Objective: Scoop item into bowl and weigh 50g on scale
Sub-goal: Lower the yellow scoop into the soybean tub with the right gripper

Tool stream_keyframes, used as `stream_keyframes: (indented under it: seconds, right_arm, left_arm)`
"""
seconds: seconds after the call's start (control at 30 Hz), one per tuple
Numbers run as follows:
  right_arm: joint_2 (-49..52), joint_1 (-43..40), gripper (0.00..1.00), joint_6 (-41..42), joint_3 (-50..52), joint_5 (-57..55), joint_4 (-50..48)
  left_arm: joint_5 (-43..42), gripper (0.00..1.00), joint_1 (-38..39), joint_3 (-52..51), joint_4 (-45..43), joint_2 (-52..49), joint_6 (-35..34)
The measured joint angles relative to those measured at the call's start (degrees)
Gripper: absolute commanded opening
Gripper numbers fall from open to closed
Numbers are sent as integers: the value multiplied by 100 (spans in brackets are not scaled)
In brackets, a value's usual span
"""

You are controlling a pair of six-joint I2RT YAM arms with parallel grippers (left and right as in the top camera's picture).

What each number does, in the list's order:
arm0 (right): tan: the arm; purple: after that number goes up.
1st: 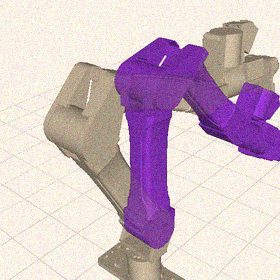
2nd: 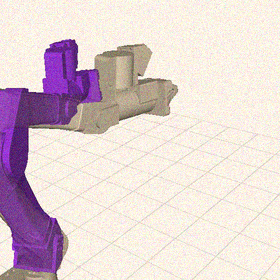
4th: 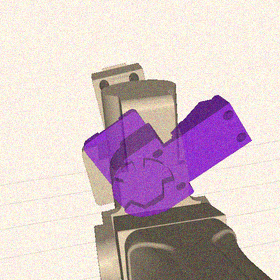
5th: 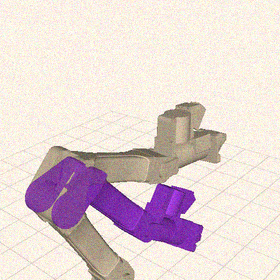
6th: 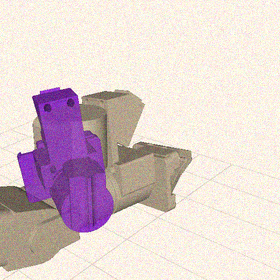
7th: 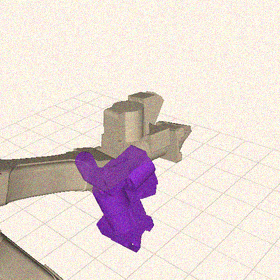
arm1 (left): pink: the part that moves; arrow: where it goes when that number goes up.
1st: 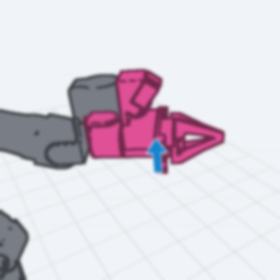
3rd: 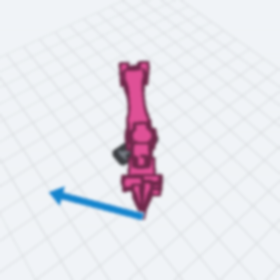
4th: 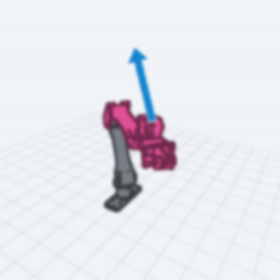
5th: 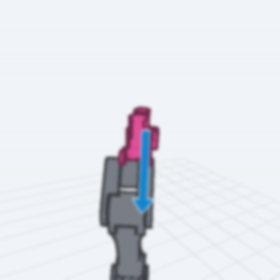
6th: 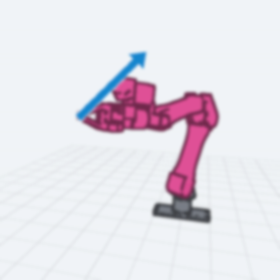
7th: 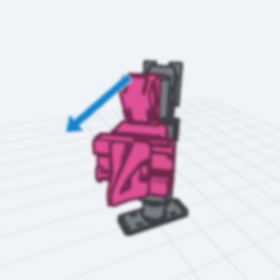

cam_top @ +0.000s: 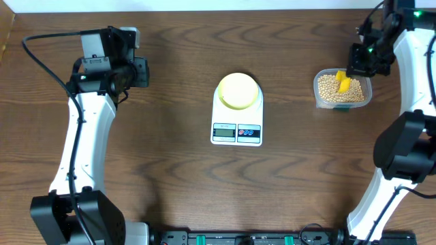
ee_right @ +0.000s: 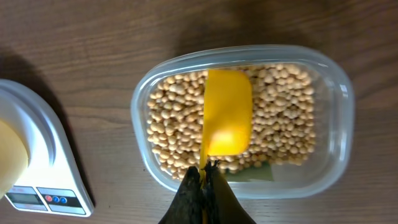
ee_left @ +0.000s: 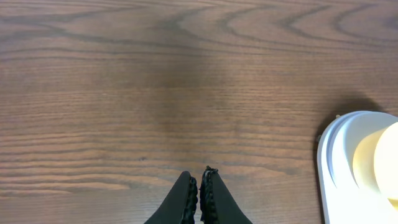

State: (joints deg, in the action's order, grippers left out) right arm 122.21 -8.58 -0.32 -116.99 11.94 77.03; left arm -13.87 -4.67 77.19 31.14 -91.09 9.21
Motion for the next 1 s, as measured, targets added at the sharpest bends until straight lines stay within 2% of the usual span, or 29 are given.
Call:
stream_keyframes:
  seconds: [0.53,0.7,0.77,0.8,0.83,0.97,1.0]
  right_arm:
    - [0,422,1,-46,308,-817,9]
    - [4,422,6,-66,435,-927,-22]
    - [24,422,15,-74,483,-990,-20]
    - [31,420,35,-85,490,-1019,-15]
    - [33,420,65,-87,490,-1047,-15]
    - [42,420,87,-127,302,-1078,105]
    - [42,420,96,-140,216,-1084,125]
  left_arm:
    - [0,8,114,0,238,-229,-2]
    - [0,8,114,0,251,-229,-2]
    - [0,8,114,0,256,-229,0]
    - [0,8,114,0,258,-229,0]
    - [0,8,114,0,273,-229,-2]
    - [0,8,114,0,297,-229,-2]
    - [0,8,114,0,297,-229,-2]
